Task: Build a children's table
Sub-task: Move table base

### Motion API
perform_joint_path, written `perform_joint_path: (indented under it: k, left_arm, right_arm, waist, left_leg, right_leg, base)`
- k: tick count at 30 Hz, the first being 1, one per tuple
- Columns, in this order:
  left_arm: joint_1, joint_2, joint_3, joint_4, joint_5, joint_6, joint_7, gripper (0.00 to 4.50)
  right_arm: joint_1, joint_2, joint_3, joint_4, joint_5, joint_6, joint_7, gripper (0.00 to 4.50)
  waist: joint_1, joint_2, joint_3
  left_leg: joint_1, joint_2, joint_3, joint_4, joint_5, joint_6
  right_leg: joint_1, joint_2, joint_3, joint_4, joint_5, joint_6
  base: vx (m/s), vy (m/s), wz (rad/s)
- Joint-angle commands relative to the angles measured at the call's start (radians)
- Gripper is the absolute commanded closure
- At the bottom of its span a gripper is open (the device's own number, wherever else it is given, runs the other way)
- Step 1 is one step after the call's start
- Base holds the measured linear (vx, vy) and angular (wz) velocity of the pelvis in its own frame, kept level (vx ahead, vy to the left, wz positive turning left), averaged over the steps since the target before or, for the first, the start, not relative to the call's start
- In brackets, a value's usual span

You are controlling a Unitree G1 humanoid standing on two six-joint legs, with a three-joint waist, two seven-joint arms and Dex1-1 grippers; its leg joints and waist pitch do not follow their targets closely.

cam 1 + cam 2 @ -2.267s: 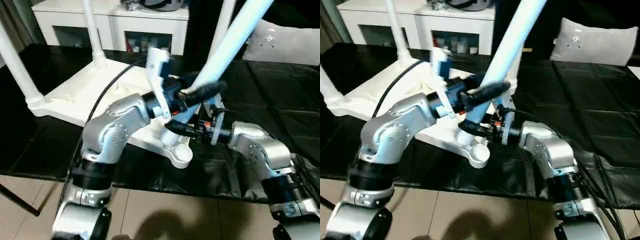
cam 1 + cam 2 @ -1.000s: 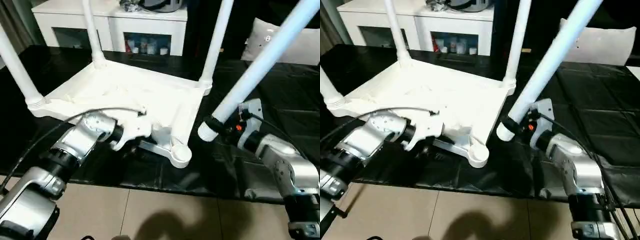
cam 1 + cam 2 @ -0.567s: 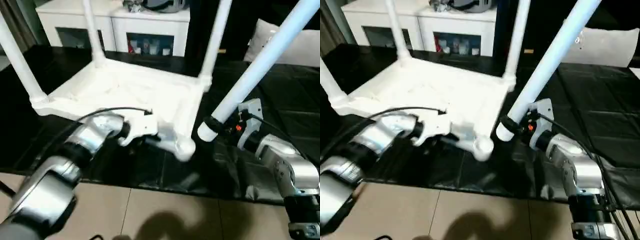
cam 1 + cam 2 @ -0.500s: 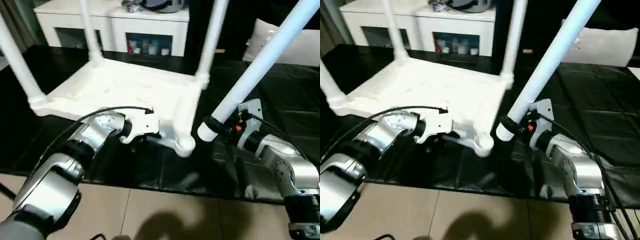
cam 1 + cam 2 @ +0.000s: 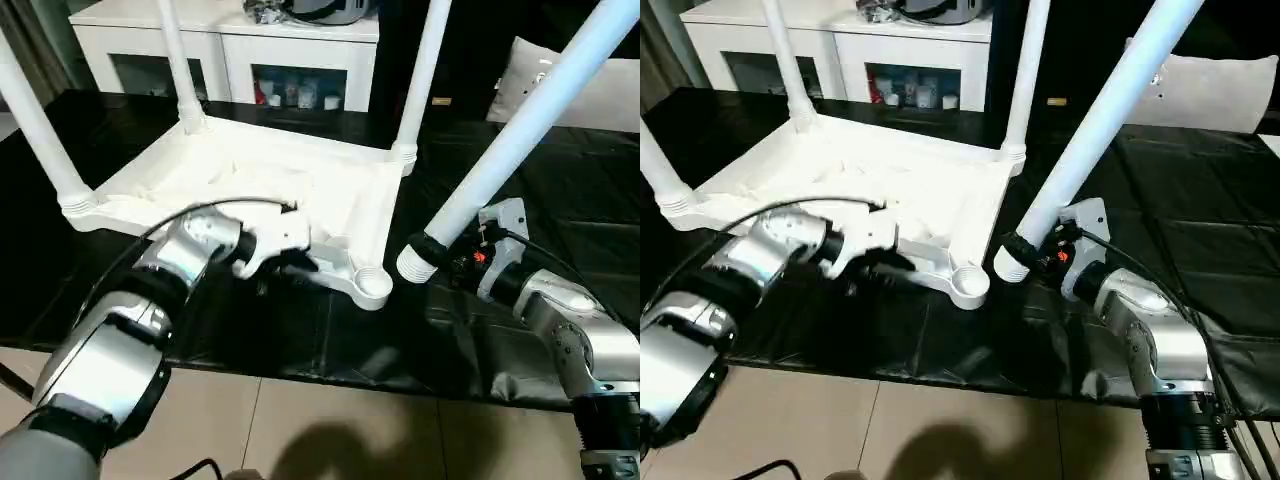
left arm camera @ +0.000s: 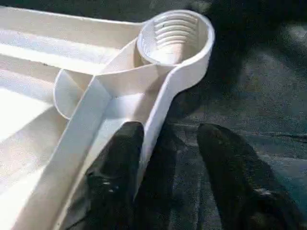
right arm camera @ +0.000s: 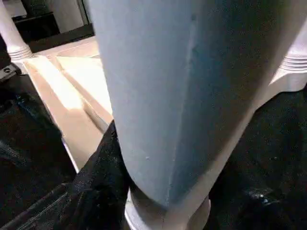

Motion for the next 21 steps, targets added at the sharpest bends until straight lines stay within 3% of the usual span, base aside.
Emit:
perform_joint_path:
  k: [1,10,12,21]
  left_arm:
    - [-0.035,-0.022,0.022,0.040,0.032,-0.022,0.084,2.24]
    - [-0.036,-0.052,-0.045,0.133,0.151,-0.026,0.269,2.24]
    - [-0.036,-0.058,-0.051,0.147,0.167,-0.026,0.260,2.24]
    - [-0.074,-0.056,-0.055,0.159,0.192,-0.064,0.155,3.02]
  right_arm:
    - [0.005,-0.010,-0.006,-0.021,-0.007,-0.006,-0.004,2.61]
    - [0.006,-0.009,-0.004,-0.019,-0.010,-0.007,-0.007,2.61]
    - [0.007,-0.011,-0.003,-0.018,-0.011,-0.008,-0.006,2.61]
    - [0.005,-0.015,-0.002,-0.013,-0.018,-0.010,0.001,2.61]
  waist:
    - [0.003,0.004,-0.084]
    - [0.003,0.004,-0.085]
    - [0.003,0.003,-0.084]
    - [0.005,0.001,-0.085]
  left_leg:
    - [-0.008,0.019,-0.004,-0.062,-0.078,0.048]
    - [-0.007,0.017,-0.006,-0.061,-0.077,0.055]
    - [-0.006,0.016,-0.005,-0.062,-0.082,0.058]
    - [-0.006,0.019,-0.006,-0.063,-0.071,0.063]
  right_leg:
    - [0.083,-0.066,0.057,-0.066,-0.277,-0.082]
    - [0.083,-0.063,0.055,-0.071,-0.292,-0.057]
    - [0.082,-0.062,0.053,-0.074,-0.299,-0.055]
    - [0.083,-0.068,0.056,-0.070,-0.277,-0.078]
  base:
    - [0.000,0.000,0.00]
    - [0.000,0.000,0.00]
    - [0.000,0.000,0.00]
    - [0.000,0.000,0.00]
